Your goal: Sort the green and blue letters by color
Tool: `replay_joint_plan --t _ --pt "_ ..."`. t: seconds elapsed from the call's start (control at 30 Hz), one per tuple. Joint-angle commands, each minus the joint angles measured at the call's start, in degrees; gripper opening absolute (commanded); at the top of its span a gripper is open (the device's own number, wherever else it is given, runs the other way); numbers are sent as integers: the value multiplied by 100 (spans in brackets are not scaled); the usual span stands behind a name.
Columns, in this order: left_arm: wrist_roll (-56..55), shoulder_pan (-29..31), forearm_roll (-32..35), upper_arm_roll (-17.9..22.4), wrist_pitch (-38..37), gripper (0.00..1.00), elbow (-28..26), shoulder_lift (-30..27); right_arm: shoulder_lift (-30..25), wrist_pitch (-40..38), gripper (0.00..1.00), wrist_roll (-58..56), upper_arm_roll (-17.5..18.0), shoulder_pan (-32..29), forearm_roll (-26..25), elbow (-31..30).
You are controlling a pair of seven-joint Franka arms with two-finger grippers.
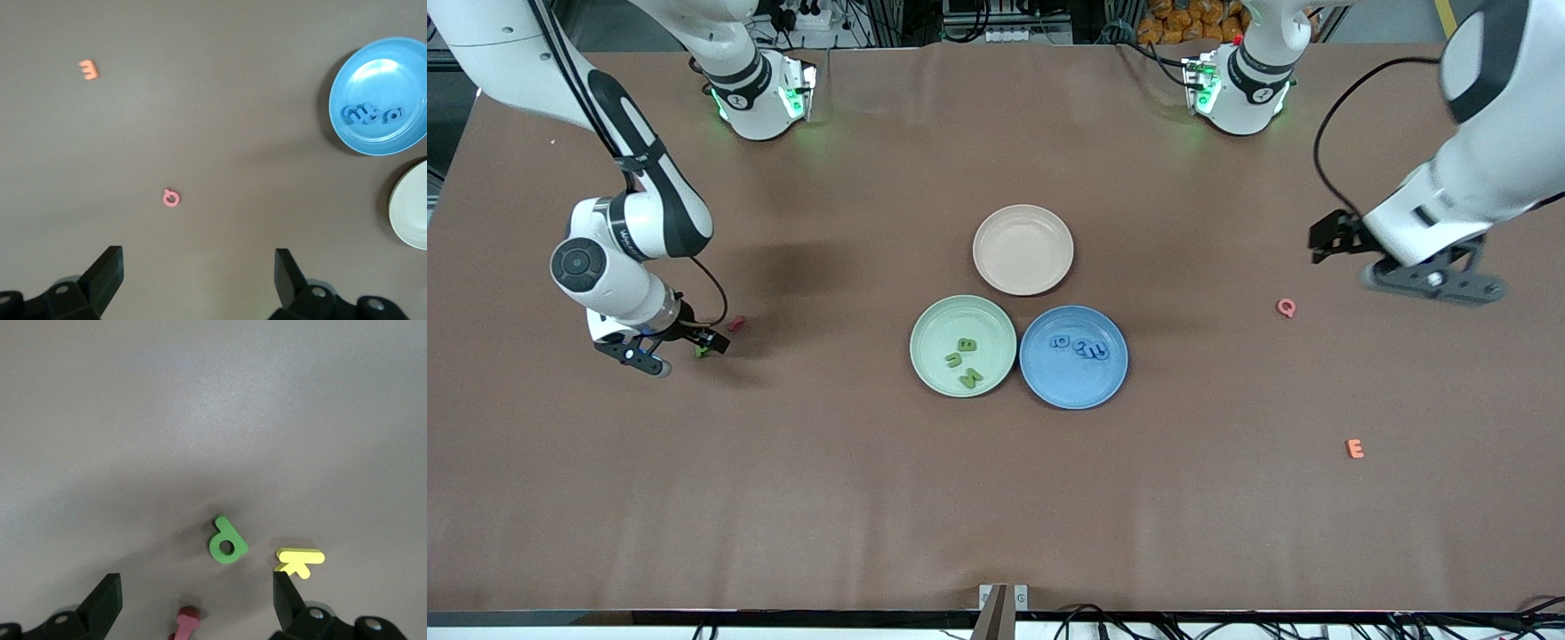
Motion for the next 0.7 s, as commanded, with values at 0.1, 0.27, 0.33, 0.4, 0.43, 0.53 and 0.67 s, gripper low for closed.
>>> replay_joint_plan --t 0.1,0.27,0.33,0.4,0.43,0.53,0.67 --pt "580 -145 286 378 -222 100 75 -182 19 171 77 -51 28 -173 -226 -94" --pt "766 -268 473 395 -284 100 145 -191 63 224 77 -51 2 -199 -305 -86" --pt "757 -242 368 421 -284 100 172 -200 98 285 77 -51 -16 -200 -358 -94" --pt "679 -189 131 448 -284 100 207 -200 142 356 77 -51 -68 -191 -402 -86" --pt "617 -172 -27 474 -284 100 225 -200 151 417 77 -51 -95 -191 -419 -94" --pt "380 -172 -370 588 -284 100 356 -200 186 470 75 -51 -121 -191 -455 -86" --pt "318 -189 -371 589 -311 100 400 -200 186 470 68 -51 -121 -191 -455 -85"
